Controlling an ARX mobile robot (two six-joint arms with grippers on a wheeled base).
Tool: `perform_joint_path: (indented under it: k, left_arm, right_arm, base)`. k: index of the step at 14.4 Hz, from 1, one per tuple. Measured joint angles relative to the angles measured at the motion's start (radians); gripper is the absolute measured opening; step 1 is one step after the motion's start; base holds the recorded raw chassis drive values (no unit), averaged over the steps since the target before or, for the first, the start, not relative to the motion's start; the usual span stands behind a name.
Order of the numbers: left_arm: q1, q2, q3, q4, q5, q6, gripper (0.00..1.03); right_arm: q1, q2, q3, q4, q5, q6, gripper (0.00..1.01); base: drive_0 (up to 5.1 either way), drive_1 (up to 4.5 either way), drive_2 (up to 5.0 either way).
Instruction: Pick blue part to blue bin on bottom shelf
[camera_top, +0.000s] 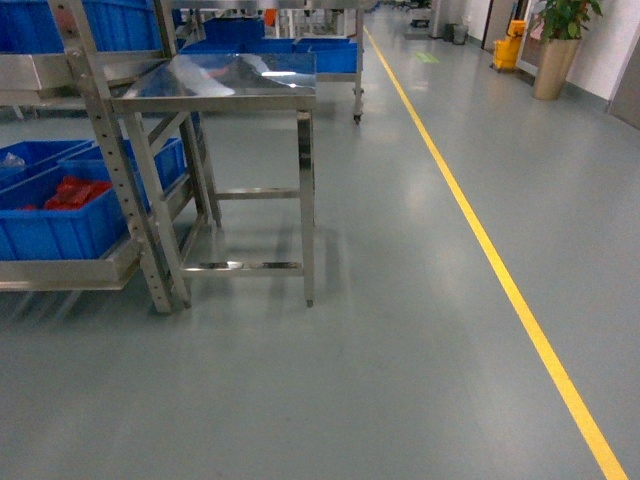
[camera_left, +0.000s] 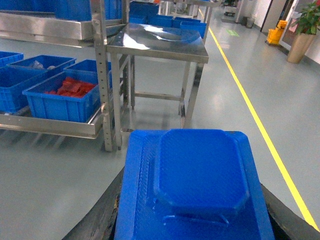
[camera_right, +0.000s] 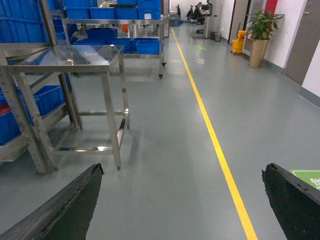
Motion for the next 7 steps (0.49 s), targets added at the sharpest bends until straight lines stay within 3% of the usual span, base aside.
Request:
perform_joint_path:
  k: [7]
  left_arm:
    - [0.0, 0.0, 0.0, -0.001, 0.0, 0.0, 0.43]
  right_arm:
    - [0.0, 0.0, 0.0, 0.0, 0.0, 0.0, 0.98]
  base:
    - [0.0, 4.25, -4.3]
